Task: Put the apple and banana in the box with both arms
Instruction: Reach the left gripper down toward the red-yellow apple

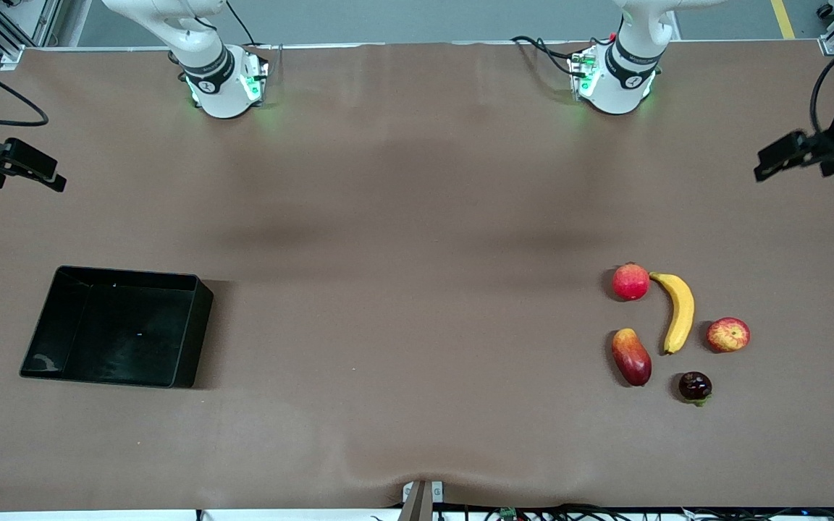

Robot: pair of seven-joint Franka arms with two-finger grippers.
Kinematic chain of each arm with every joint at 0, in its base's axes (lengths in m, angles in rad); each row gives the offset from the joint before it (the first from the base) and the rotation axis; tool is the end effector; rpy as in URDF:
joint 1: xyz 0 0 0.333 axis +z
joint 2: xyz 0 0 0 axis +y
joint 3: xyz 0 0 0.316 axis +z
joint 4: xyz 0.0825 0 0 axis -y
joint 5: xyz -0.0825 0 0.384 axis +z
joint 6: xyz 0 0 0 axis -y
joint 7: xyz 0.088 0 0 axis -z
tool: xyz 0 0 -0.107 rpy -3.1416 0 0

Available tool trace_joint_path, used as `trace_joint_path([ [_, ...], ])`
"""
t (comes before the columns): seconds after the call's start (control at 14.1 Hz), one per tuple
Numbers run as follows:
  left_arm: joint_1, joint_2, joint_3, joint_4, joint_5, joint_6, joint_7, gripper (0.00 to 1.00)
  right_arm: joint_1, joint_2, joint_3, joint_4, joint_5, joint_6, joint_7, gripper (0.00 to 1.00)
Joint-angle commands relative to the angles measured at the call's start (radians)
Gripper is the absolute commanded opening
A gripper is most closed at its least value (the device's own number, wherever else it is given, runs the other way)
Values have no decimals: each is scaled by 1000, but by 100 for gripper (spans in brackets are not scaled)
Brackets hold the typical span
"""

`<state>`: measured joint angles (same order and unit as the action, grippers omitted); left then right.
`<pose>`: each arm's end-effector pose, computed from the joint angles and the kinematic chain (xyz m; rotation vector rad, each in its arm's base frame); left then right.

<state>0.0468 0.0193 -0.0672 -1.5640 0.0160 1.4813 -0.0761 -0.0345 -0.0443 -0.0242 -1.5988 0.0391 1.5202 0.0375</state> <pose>0.5502 -0.0090 0.6097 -3.1168 -0.0877 0.1578 0.5346 -0.0274 0.6312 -3.0972 0.1470 0.0525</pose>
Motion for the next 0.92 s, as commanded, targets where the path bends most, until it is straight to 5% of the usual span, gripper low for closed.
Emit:
trace_joint_path([
  [0.0, 5, 24, 0, -97, 27, 123, 2, 100, 8, 3, -5, -4, -10, 3, 1, 100],
  [0.42, 35, 57, 0, -316, 33, 437, 2, 100, 1, 26, -7, -6, -15, 8, -1, 100],
  [0.85, 68, 232, 0, -301, 93, 572, 27, 100, -65, 101, -8, -26, -50, 60, -99, 100],
])
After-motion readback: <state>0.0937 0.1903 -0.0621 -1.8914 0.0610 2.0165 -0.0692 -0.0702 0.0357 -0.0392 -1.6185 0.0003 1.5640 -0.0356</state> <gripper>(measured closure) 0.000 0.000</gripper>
